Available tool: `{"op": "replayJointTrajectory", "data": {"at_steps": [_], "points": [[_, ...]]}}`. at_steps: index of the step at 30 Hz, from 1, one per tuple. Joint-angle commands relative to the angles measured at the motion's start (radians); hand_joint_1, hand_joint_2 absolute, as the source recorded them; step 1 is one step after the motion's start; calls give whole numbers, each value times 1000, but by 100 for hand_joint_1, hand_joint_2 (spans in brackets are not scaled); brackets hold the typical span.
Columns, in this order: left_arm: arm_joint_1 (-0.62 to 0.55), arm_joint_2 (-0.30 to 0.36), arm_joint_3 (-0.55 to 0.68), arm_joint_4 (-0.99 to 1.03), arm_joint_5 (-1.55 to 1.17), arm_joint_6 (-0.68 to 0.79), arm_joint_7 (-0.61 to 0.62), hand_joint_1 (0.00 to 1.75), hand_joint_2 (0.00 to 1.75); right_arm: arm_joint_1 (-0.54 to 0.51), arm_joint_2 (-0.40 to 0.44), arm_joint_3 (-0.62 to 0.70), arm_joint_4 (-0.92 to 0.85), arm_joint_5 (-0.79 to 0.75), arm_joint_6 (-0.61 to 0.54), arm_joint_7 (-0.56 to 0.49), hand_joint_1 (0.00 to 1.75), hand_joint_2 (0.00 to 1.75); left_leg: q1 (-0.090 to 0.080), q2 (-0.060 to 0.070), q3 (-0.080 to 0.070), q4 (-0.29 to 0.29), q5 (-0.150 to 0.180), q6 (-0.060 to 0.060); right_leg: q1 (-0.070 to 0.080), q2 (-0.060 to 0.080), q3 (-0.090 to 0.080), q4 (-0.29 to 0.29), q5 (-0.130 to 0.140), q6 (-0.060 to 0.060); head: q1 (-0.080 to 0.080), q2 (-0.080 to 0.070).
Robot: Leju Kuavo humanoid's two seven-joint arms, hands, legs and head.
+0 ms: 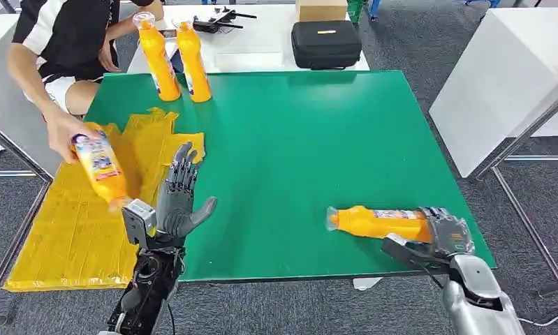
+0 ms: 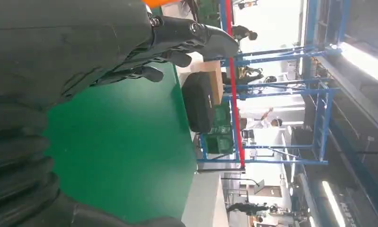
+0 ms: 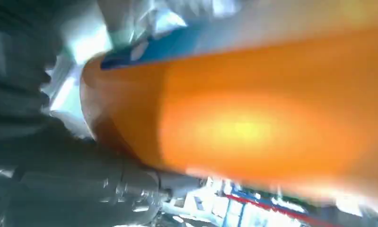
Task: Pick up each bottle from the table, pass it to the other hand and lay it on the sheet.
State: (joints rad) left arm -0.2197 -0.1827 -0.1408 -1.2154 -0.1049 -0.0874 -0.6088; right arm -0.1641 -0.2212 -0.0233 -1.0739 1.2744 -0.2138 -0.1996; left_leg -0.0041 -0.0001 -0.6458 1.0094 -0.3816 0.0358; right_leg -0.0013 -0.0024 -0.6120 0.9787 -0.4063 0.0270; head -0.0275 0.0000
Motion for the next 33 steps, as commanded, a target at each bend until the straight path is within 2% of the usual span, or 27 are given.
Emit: {"op": "replayJointTrajectory", "data": {"at_steps": [1, 2, 3, 5, 8, 10, 14, 22, 33], "points": [[-11, 24, -91, -28, -49, -29, 56, 0, 175, -38, 274, -44, -112, -309, -219, -188, 175, 175, 1, 2, -2, 0, 0, -1, 0, 2, -2, 1, -1, -1, -1, 0], [-14, 24, -100, -29, -50, -33, 58, 0, 175, -50, 287, -43, -97, -366, -225, -210, 175, 175, 1, 1, -2, 0, -1, -2, 0, 2, -2, 1, -2, -1, -1, 0], [-23, 21, -129, -29, -51, -34, 66, 0, 175, -100, 334, -7, -61, -369, -255, -202, 175, 175, 1, 2, -4, 0, 1, -1, 1, 2, -4, 1, -1, -1, -1, 0], [-22, 26, -165, -42, -47, -32, 73, 0, 175, -135, 349, 61, -39, -470, -294, -210, 175, 175, 2, 5, -4, 1, 0, -3, 1, 6, -4, 1, -2, -1, 0, 0], [-17, 27, -198, -64, -51, -32, 90, 0, 175, -149, 366, 105, -30, -596, -319, -254, 175, 175, 2, 5, -4, 1, -1, -3, 1, 7, -4, 2, -2, -1, 0, 0], [-22, 27, -211, -67, -54, -31, 101, 0, 175, -151, 376, 123, -32, -641, -326, -273, 175, 175, 1, 0, -7, 0, 2, -2, 0, 1, -6, 1, -2, -1, 0, 0], [-24, 27, -220, -68, -53, -26, 112, 0, 175, -167, 382, 153, -7, -671, -321, -283, 175, 175, 1, -2, -6, 1, 1, -2, 0, -2, -5, 2, -4, -1, 0, 0], [-39, 28, -243, -59, -45, -20, 133, 0, 175, -239, 417, 191, 116, -843, -277, -341, 175, 175, 1, -3, -10, 0, 2, -2, 0, -2, -7, 1, -3, -1, 0, 0], [-65, 22, -259, -28, -33, -18, 142, 0, 175, -283, 488, 314, 229, -856, -190, -344, 175, 175, 1, -2, -9, 0, 1, -2, 0, -2, -7, 1, -3, -1, 0, 0]]}}
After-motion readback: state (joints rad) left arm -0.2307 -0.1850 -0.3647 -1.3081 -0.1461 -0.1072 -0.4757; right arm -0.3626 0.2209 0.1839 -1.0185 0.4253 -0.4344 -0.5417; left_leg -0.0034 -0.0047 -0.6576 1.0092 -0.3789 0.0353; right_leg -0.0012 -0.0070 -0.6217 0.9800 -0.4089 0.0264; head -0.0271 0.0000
